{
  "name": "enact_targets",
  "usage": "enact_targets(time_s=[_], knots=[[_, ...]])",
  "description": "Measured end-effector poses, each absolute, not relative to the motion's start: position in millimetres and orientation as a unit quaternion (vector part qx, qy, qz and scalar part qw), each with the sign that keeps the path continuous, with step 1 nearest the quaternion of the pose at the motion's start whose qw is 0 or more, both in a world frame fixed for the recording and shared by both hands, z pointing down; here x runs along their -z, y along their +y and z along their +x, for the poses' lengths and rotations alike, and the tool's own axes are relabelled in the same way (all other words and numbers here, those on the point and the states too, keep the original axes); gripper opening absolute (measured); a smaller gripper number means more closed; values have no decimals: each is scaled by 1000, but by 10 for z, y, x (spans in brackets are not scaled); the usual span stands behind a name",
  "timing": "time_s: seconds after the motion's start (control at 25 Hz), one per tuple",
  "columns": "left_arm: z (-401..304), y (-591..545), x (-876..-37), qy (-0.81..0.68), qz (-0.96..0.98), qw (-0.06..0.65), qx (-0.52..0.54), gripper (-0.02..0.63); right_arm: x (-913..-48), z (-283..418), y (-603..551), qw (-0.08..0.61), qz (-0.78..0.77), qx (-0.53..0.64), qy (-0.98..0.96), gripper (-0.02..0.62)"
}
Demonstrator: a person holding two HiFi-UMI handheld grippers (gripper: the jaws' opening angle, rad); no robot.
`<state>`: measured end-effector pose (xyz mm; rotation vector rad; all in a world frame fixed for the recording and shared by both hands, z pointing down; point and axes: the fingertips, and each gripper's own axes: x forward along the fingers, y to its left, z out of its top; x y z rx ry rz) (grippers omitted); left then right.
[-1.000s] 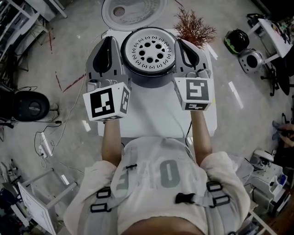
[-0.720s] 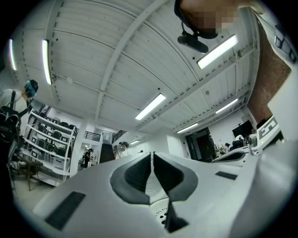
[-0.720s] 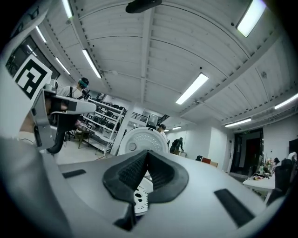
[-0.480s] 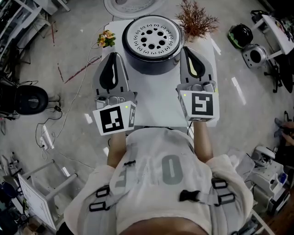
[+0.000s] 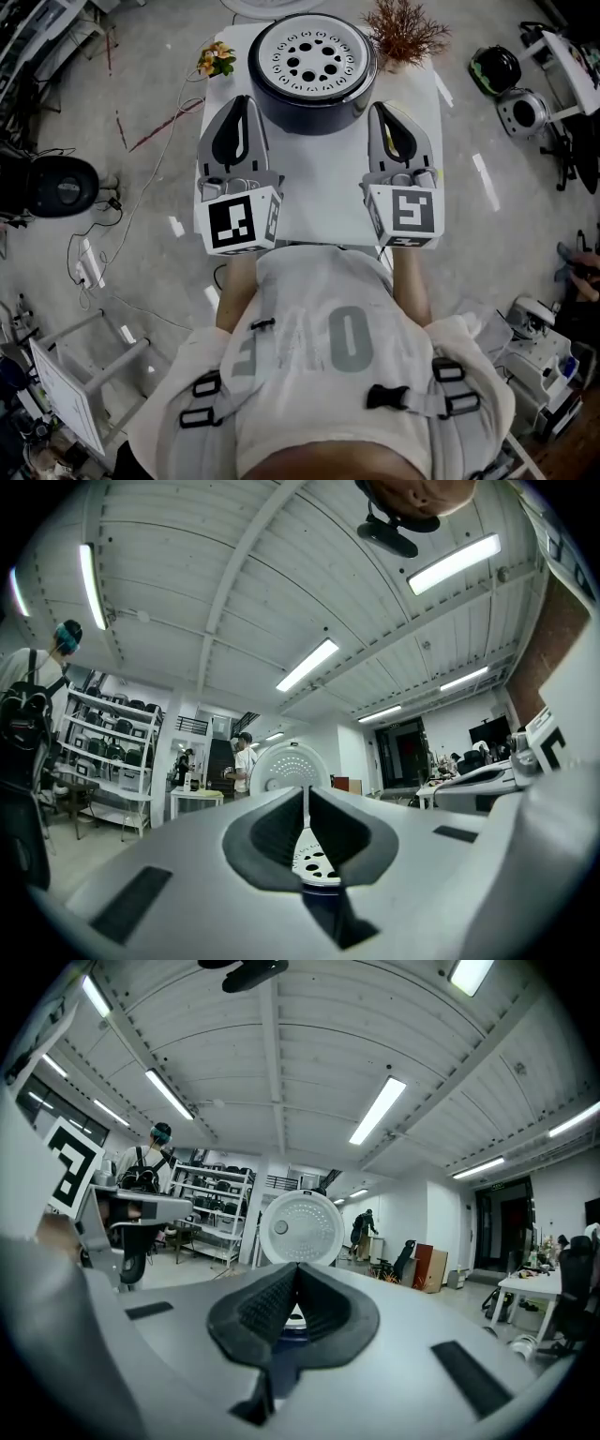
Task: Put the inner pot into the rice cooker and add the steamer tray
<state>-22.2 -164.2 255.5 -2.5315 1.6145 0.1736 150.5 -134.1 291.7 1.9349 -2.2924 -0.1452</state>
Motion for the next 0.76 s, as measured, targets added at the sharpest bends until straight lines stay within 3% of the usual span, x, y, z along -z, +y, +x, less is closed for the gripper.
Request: enact_targets(time_s=[0.76], knots=[[-228, -1701, -2570, 541, -837, 60, -50, 35, -2916, 1680, -1379, 58, 647, 39, -759, 8]])
